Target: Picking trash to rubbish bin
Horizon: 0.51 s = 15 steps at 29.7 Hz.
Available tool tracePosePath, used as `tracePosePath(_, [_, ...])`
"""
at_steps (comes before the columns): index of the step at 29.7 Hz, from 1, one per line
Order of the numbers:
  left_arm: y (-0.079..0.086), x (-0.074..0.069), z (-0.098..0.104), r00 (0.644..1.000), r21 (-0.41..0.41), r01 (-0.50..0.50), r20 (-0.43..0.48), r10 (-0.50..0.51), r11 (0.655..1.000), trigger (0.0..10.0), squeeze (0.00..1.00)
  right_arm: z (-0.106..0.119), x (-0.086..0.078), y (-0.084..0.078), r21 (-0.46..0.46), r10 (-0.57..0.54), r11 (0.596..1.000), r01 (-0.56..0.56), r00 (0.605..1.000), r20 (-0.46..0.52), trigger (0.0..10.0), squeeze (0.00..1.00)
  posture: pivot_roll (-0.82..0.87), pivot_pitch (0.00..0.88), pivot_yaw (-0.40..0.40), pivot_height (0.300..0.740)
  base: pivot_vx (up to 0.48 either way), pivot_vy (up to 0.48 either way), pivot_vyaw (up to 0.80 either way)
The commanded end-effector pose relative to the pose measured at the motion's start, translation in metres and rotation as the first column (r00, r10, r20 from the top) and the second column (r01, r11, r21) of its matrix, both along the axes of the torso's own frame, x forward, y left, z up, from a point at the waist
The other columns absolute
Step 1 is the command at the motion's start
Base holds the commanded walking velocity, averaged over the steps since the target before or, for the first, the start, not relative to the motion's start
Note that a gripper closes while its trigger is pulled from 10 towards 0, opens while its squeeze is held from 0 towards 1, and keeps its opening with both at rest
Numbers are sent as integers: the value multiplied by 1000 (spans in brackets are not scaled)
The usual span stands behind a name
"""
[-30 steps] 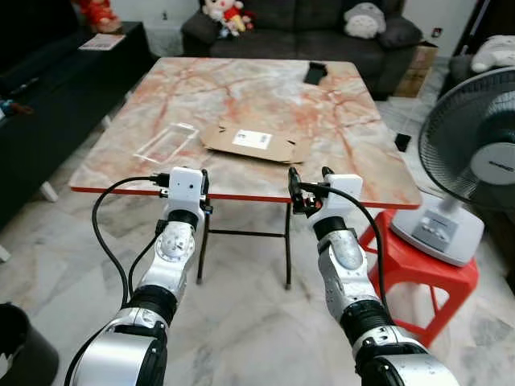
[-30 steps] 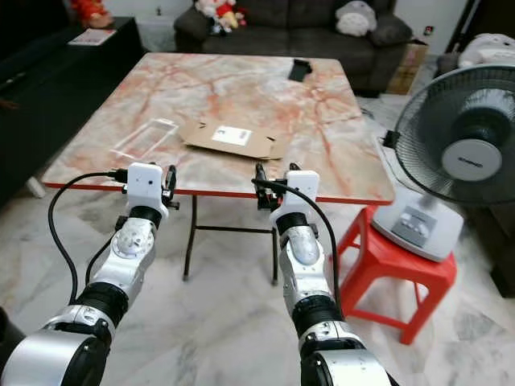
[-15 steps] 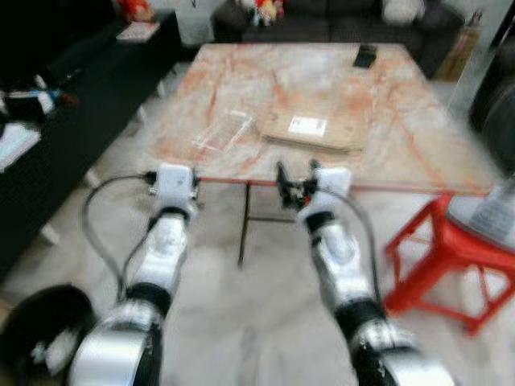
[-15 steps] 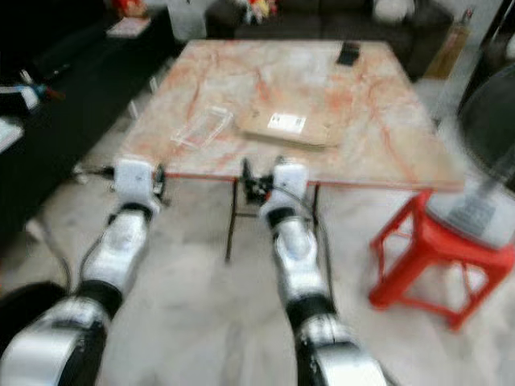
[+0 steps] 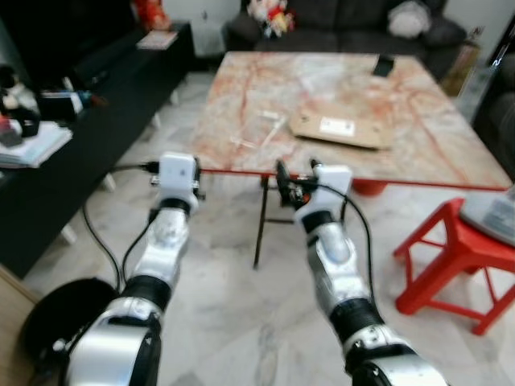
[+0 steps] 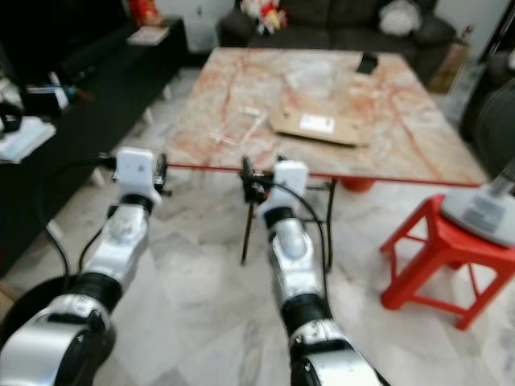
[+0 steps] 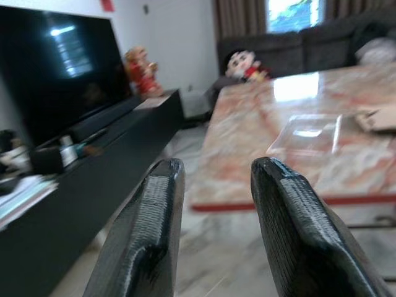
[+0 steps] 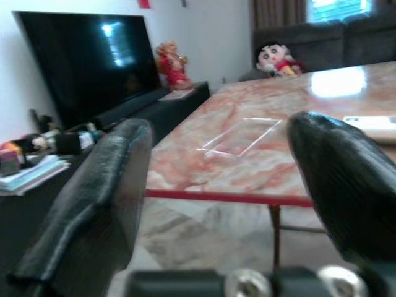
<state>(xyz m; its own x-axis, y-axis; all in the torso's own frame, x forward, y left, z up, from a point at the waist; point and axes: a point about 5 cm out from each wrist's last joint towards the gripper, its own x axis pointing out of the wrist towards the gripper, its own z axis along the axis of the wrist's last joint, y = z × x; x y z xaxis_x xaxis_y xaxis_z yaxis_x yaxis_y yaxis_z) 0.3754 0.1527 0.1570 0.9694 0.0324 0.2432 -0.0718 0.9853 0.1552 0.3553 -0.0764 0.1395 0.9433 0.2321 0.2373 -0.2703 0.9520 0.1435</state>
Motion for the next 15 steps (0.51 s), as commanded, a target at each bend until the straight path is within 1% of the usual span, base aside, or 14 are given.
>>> tracePosePath(1, [0,1,2,1000,-7,-8,-4,8,1000,10000,0,9,1,2,13,7,1000,-7,999,32,10000,0,-43,0,31,740,330,0,0])
tracePosePath(5, [0,2,5,1000,-8,-10,4,10,1000,10000,0,14,1,3,-15,20,1000,-19,998,62,10000,0,-40,0,26,740,330,0,0])
tracePosePath(15, [0,1,6,1000,-9,-10,8,10,1000,10000,0,13,4,1,-2,16,1000,-16,999,40,10000,0,-36,0,20,740,342,0,0])
